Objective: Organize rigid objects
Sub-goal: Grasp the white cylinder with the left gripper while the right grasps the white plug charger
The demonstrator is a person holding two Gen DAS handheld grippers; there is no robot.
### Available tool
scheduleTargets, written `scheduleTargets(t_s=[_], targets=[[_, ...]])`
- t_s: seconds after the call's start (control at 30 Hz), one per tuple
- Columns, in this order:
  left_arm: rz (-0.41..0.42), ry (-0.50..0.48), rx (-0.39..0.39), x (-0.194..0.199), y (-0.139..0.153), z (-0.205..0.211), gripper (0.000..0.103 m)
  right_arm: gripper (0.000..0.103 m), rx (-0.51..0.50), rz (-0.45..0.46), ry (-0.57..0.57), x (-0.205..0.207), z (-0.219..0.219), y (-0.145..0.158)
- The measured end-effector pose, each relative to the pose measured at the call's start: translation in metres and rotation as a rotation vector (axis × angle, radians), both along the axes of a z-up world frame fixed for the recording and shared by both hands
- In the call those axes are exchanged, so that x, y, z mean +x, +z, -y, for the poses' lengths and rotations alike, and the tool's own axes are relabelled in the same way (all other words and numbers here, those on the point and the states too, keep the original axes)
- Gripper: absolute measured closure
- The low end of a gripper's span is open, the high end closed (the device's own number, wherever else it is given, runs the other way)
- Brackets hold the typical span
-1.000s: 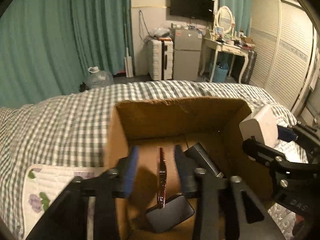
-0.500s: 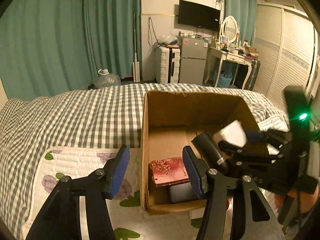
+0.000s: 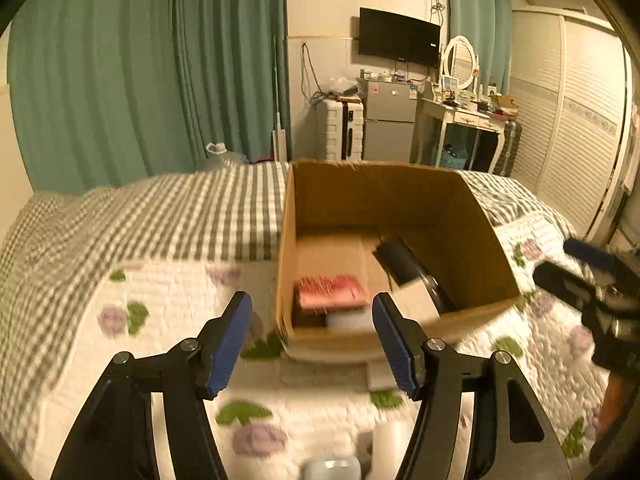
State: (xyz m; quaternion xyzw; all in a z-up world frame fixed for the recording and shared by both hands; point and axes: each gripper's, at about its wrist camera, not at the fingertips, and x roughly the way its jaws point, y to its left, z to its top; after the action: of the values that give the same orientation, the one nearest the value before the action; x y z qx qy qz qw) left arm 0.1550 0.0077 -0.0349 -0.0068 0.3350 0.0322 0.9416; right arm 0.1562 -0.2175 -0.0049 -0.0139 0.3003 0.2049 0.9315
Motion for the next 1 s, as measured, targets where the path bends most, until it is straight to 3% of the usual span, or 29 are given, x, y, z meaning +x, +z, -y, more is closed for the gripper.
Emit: scheduleTargets(t_s=[0.2, 0.47, 0.63, 0.8, 0.87, 0.9, 1.0], targets=[[-0.081, -0.030, -0.005, -0.031, -0.037, 0.013, 0.037, 0.020, -0.056, -0.120, -0.070, -0.034, 0.019, -0.046], [-0.208, -0.125, -0.034, -0.060, -0.090, 0.043, 0.037, 0.020, -0.054, -0.121, -0.093, -0.042, 0.025, -0.053], [-0.287, -0.150, 0.005, -0.062, -0.117, 0.057, 0.039, 0.020, -0.053, -0.141, -0.086, -0.038, 0.024, -0.057], [-0.324, -0.224, 0.044, -0.059, -0.131, 0.075, 0.040, 0.020, -0.049, -0.161, -0.090, -0.035, 0.025, -0.060], [-0.327, -0.210, 0.068, -0.059, -0.136, 0.077, 0.049, 0.020, -0.052, -0.166, -0.091, -0.034, 0.024, -0.062], [-0.321, -0.197, 0.062, -0.059, -0.134, 0.074, 0.056, 0.020, -0.054, -0.167, -0.090, -0.035, 0.024, -0.062], [-0.294, -0.180, 0.009, -0.058, -0.121, 0.063, 0.056, 0.020, -0.066, -0.169, -0.086, -0.034, 0.021, -0.064]])
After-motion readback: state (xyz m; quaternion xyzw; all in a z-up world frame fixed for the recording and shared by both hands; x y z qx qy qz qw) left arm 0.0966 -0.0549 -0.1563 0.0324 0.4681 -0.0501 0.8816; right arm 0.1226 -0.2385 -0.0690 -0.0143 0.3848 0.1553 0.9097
